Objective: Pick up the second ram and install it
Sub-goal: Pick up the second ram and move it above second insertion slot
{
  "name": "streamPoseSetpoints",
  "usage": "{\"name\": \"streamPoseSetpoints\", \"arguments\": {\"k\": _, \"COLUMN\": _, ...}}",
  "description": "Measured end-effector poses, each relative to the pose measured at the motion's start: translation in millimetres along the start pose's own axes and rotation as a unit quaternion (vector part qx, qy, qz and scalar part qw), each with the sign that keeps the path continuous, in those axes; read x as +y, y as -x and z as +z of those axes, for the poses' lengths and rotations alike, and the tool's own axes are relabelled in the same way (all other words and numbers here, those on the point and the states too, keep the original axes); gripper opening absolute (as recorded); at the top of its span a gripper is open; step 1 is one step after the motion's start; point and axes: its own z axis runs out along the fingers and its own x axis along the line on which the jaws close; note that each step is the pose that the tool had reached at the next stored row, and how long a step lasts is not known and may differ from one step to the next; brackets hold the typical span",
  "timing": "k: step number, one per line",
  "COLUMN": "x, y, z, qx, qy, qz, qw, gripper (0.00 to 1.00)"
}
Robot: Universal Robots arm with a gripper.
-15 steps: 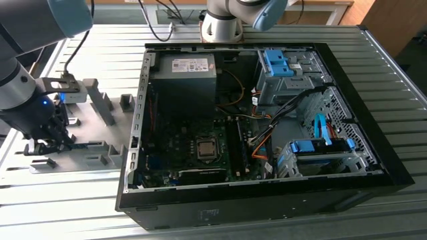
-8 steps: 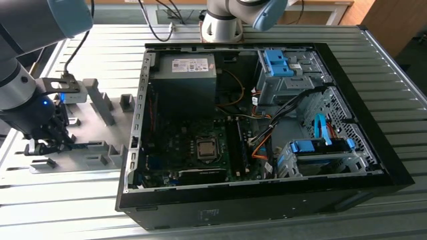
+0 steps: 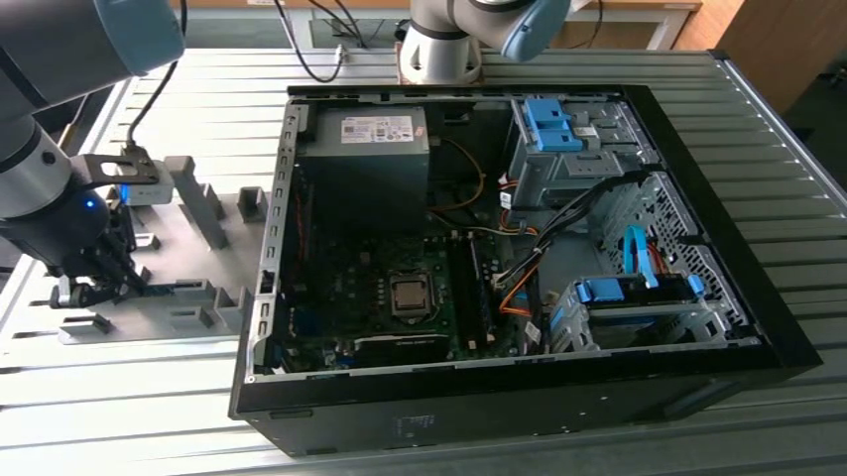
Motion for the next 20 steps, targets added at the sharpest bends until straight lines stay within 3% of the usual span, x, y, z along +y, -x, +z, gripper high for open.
{"name": "streamPoseSetpoints", "arguments": {"k": 12, "x": -0.1, "y": 0.0, "z": -0.1, "qx": -0.0001, "qy": -0.0002, "qz": 0.0, "qw": 1.0, "gripper": 0.14}}
{"name": "streamPoseSetpoints", "arguments": {"k": 20, "x": 0.0, "y": 0.1, "z": -4.9, "qx": -0.0001, "qy": -0.0001, "qz": 0.0, "qw": 1.0, "gripper": 0.14}}
